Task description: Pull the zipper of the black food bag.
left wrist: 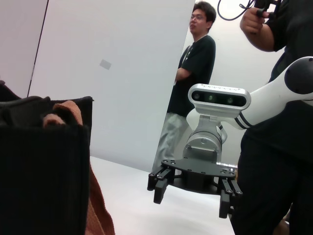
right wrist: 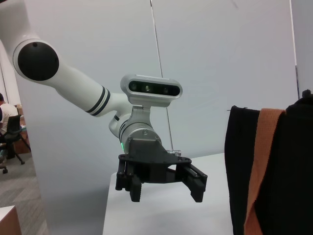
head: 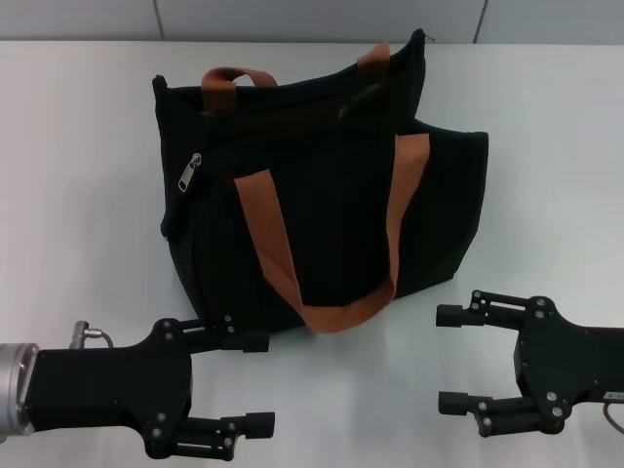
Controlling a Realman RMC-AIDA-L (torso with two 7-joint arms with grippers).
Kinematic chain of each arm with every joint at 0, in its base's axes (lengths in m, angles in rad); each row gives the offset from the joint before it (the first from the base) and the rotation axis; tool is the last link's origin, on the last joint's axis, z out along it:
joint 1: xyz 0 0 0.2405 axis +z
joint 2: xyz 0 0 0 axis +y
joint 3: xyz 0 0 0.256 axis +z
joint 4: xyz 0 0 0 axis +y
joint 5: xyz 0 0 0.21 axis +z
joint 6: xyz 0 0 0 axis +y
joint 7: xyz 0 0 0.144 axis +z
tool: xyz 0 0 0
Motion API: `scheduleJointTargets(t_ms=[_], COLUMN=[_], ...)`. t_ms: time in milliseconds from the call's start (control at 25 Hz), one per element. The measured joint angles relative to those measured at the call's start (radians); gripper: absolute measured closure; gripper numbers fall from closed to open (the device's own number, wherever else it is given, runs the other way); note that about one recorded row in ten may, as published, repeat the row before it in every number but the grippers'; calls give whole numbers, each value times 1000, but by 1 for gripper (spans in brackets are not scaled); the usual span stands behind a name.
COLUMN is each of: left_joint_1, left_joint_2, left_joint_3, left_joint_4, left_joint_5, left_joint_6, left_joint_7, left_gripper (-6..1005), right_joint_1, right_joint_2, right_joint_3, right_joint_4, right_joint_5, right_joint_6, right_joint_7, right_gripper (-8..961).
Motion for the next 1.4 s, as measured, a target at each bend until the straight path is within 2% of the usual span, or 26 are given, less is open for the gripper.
scheduleJointTargets(t_ms=[1200, 1280, 1360, 1400], left_joint_1=[5, 0, -10, -10], left_joint_2=[1, -1, -10, -10], left_joint_3=[-3, -31, -114, -114], left_joint_4=[0, 0, 0, 0], left_joint_5=[-5, -9, -14, -14], left_joint_6=[4, 37, 106, 106], left_joint_7=[4, 8, 23, 23], left_gripper=[185, 185, 185, 184], right_joint_1=[-1, -1, 0, 0], right_joint_2=[0, 0, 0, 0], right_joint_3=[0, 0, 0, 0], right_joint_4=[8, 8, 8, 8], right_joint_5=[0, 0, 0, 0], right_joint_6=[0, 4, 18, 18], right_joint_7=[-5, -5, -3, -3], right_gripper=[134, 134, 134, 134])
